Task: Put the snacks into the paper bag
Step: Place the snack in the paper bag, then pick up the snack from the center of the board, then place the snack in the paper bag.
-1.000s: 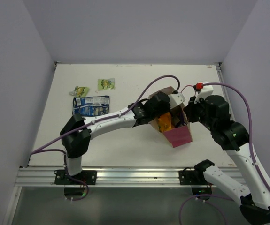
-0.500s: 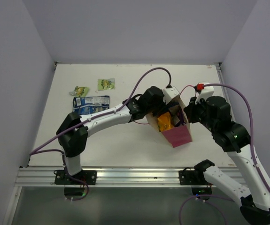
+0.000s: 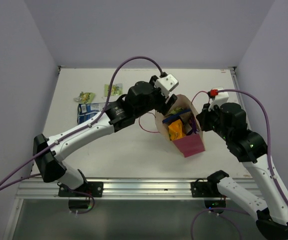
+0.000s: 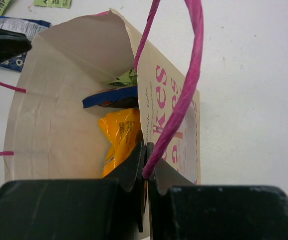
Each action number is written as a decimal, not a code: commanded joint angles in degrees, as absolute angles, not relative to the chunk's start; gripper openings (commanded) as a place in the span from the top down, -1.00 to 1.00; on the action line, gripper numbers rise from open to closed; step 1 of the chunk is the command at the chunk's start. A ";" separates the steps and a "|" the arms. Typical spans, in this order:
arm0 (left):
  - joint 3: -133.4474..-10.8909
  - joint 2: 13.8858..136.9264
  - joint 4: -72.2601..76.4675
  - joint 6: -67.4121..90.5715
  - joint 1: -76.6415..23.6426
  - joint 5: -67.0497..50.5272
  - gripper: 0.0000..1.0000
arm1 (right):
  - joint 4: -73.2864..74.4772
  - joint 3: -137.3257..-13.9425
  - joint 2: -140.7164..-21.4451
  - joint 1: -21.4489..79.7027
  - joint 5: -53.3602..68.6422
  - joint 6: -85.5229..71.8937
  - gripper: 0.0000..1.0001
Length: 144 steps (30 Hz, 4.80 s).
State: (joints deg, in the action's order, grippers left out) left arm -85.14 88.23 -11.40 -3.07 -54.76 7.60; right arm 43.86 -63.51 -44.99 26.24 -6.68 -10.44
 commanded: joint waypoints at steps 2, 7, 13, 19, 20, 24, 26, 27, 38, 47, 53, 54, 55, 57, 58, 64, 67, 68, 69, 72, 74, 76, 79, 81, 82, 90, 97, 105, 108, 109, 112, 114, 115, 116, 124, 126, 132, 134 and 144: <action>-85.61 83.33 -10.19 -0.53 -54.32 11.67 -0.60 | 42.10 -63.90 -44.82 26.37 -7.03 -10.37 0.93; -85.78 80.34 -12.91 3.07 -52.48 15.82 -0.87 | 41.92 -63.81 -44.91 26.37 -6.94 -10.37 0.88; -83.86 79.19 -16.60 10.71 -43.26 12.75 -0.97 | 41.75 -63.54 -44.65 26.28 -6.50 -10.37 0.85; -81.83 79.98 -18.98 18.63 -30.60 5.63 -0.99 | 41.75 -63.54 -44.47 26.37 -6.50 -10.11 0.85; -81.91 80.42 -20.29 19.24 -29.19 5.45 -0.99 | 41.66 -63.46 -44.47 26.28 -6.50 -10.11 0.85; -81.74 83.40 -23.20 20.04 -21.38 10.88 -0.99 | 41.40 -63.19 -44.30 26.37 -5.98 -10.02 0.85; -81.21 84.28 -23.90 18.81 -19.96 16.31 -0.98 | 41.31 -63.11 -44.38 26.28 -5.54 -10.02 0.85; -81.12 85.42 -24.17 17.07 -19.26 18.44 -0.98 | 41.31 -63.11 -44.47 26.28 -5.54 -9.93 0.85; -82.18 96.76 -18.03 1.33 -16.97 35.60 -0.94 | 40.87 -62.58 -43.95 26.37 -2.03 -10.81 0.86; -84.46 108.98 -13.36 -8.17 -12.66 33.57 -0.83 | 40.52 -62.05 -44.21 26.37 -1.14 -10.90 0.87; -87.36 116.36 -13.36 -8.43 -10.02 32.08 -0.71 | 41.13 -62.40 -44.73 26.28 -1.41 -10.90 0.88; -87.36 117.67 -12.84 -9.22 -9.93 32.34 -0.69 | 41.22 -62.40 -44.82 26.37 -1.49 -10.81 0.88; -88.06 118.29 -12.57 -9.40 -9.76 32.60 -0.64 | 41.31 -62.58 -44.91 26.37 -1.41 -10.81 0.88; -88.85 120.13 -12.74 -9.40 -9.14 32.43 -0.61 | 41.31 -62.58 -44.91 26.28 -1.67 -10.81 0.88; -89.38 120.58 -12.66 -9.40 -8.88 31.91 -0.60 | 41.40 -62.49 -45.00 26.28 -1.84 -10.81 0.88; -89.74 123.31 -10.82 -10.11 -8.09 30.32 -0.49 | 41.84 -62.67 -45.35 26.28 -1.93 -10.99 0.88; -90.44 124.98 -10.37 -10.02 -8.09 29.89 -0.46 | 41.75 -62.75 -45.44 26.37 -2.11 -10.81 0.88; -90.44 125.42 -10.20 -10.02 -8.09 29.62 -0.43 | 41.66 -62.67 -45.53 26.28 -2.63 -10.72 0.88; -90.53 126.29 -9.93 -10.02 -8.09 29.71 -0.42 | 41.66 -62.67 -45.61 26.37 -2.81 -10.72 0.88; -90.53 128.31 -9.32 -10.54 -8.09 30.67 -0.40 | 42.10 -63.10 -45.97 26.28 -2.99 -10.72 0.88; -90.97 129.28 -9.23 -10.90 -8.00 31.46 -0.33 | 42.10 -63.19 -45.97 26.28 -3.08 -10.72 0.88; -91.14 130.25 -9.06 -11.16 -8.00 32.16 -0.21 | 42.10 -63.28 -46.05 26.28 -3.16 -10.72 0.88; -90.88 130.96 -8.97 -11.34 -8.00 33.22 -0.01 | 42.01 -63.37 -46.49 26.28 -2.81 -10.72 0.88; -90.79 131.04 -9.05 -11.16 -8.00 33.31 0.09 | 41.92 -63.37 -46.67 26.37 -2.72 -10.72 0.89; -90.53 131.04 -9.05 -11.16 -8.00 33.22 0.22 | 41.84 -63.28 -46.67 26.28 -2.72 -10.72 0.89; -89.65 129.56 -9.05 -10.81 -8.00 33.66 0.90 | 41.66 -62.93 -46.41 26.28 -2.29 -10.72 0.89; -90.09 124.81 -10.37 -10.11 -8.00 36.29 1.00 | 41.40 -63.19 -46.23 26.37 -2.20 -10.81 0.89; -95.62 117.52 -15.72 -7.56 -8.00 38.59 1.00 | 41.31 -63.28 -46.14 26.28 -2.28 -10.90 0.89; -97.46 114.44 -18.79 -5.20 -8.00 36.57 1.00 | 41.31 -63.37 -45.97 26.37 -2.29 -10.90 0.89; -97.64 113.56 -19.24 -4.58 -8.00 35.95 1.00 | 41.40 -63.37 -45.97 26.37 -2.29 -10.90 0.89; -97.73 108.91 -20.65 -2.47 -8.09 32.79 1.00 | 41.31 -63.46 -45.97 26.37 -2.11 -10.81 0.89; -97.38 105.31 -21.00 -1.15 -8.09 29.54 1.00 | 41.31 -63.46 -45.88 26.28 -1.93 -10.90 0.89; -97.21 104.16 -21.09 -0.79 -8.09 28.31 1.00 | 41.22 -63.37 -45.79 26.37 -1.76 -10.90 0.89; -97.21 102.24 -21.44 -0.53 -8.09 26.13 1.00 | 41.22 -63.28 -45.70 26.37 -1.76 -10.99 0.89; -97.21 93.44 -23.99 4.30 -8.44 17.41 1.00 | 41.40 -63.19 -45.00 26.28 -2.02 -11.16 0.89; -97.29 91.33 -24.69 5.18 -8.61 14.69 1.00 | 41.48 -63.28 -44.91 26.28 -2.02 -11.16 0.89; -96.94 85.26 -25.93 7.73 -9.49 6.34 1.00 | 41.48 -63.54 -44.82 26.37 -2.11 -11.34 0.89; -96.42 83.16 -25.93 9.04 -9.58 1.96 1.00 | 41.57 -63.72 -44.91 26.37 -2.11 -11.42 0.89; -97.91 77.61 -30.13 12.04 -11.42 -15.72 1.00 | 42.10 -64.16 -44.91 26.28 -2.72 -11.43 0.89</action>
